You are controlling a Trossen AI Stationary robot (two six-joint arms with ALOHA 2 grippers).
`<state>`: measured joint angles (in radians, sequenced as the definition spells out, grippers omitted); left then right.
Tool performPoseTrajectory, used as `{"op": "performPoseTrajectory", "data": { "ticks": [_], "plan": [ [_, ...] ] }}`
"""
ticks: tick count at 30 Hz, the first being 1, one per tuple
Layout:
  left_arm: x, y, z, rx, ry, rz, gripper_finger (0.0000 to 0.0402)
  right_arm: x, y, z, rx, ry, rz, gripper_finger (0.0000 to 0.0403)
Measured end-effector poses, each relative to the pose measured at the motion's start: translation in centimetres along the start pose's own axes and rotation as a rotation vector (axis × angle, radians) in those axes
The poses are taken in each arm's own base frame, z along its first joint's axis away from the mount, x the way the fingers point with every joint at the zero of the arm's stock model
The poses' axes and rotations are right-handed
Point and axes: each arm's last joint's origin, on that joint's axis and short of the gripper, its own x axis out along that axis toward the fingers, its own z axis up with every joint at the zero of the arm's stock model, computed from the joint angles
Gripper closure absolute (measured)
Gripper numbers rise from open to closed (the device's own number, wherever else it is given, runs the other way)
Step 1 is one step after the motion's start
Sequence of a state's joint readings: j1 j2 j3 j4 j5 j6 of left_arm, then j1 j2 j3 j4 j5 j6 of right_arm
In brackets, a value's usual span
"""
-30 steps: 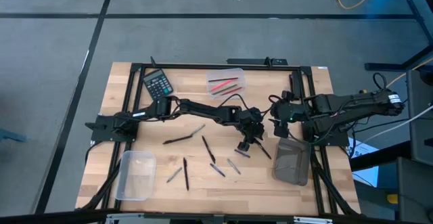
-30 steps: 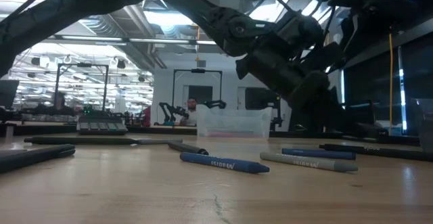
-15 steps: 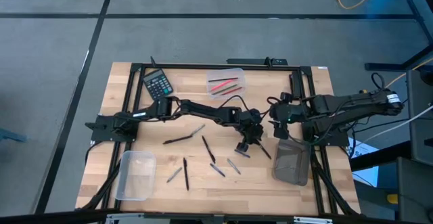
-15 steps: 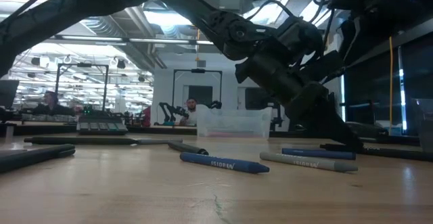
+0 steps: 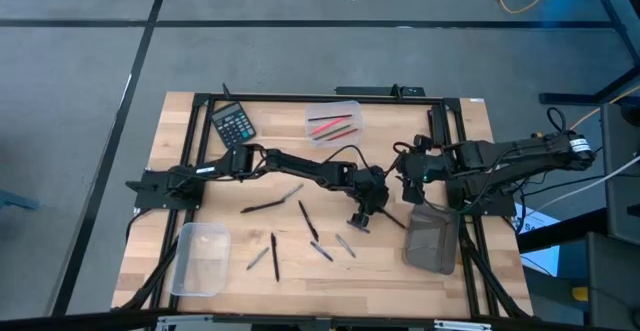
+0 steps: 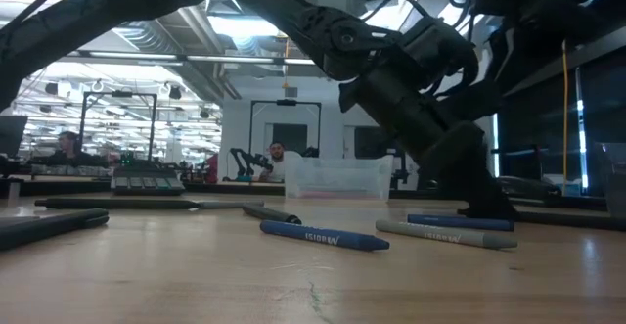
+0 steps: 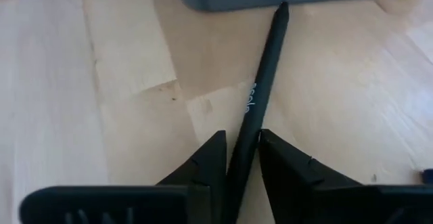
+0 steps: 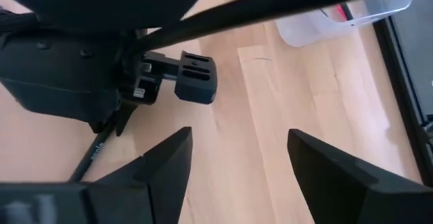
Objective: Sort crayons/erasers/pens/pencils in bins
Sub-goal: Put the black pen into the bottom transparent bin
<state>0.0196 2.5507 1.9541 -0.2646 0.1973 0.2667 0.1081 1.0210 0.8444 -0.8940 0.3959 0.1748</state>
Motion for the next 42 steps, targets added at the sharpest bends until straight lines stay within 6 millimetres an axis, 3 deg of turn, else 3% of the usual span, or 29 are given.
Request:
{"op": "performPoseTrajectory", "data": {
  "ticks": [10, 15, 20, 23, 30, 35, 42],
  "plan": [
    [-0.5, 0.0, 0.5, -0.046, 0.017, 0.105, 0.0387, -0.3, -0.4, 0.3, 0.031, -0.044, -0.089, 0.0157],
    [-2.4, -0.6, 1.6, -0.065, 0.05, 0.167, 0.0379, -0.4, -0.7, 0.2, 0.046, -0.06, -0.212, 0.0157],
    [-6.0, -2.3, 2.5, -0.093, 0.232, 0.376, 0.0383, -0.9, -1.4, -0.3, 0.087, -0.073, -0.357, 0.0157],
    [-8.9, -4.2, 3.2, -0.157, 0.327, 0.518, 0.0386, -1.1, -1.6, -0.6, 0.107, -0.072, -0.407, 0.0157],
    [-14.2, -8.9, 2.3, -0.37, 0.565, 0.667, 0.038, -1.1, -1.7, -0.6, 0.088, -0.066, -0.425, 0.0157],
    [-18.4, -13.5, 2.0, -0.589, 0.672, 0.738, 0.0384, -1.0, -1.8, -0.1, 0.037, -0.093, -0.442, 0.0157],
    [-22.3, -20.2, 2.9, -0.858, 0.544, 0.709, 0.0383, -0.7, -1.7, 0.6, 0.053, -0.118, -0.326, 0.0157]
  ]
}}
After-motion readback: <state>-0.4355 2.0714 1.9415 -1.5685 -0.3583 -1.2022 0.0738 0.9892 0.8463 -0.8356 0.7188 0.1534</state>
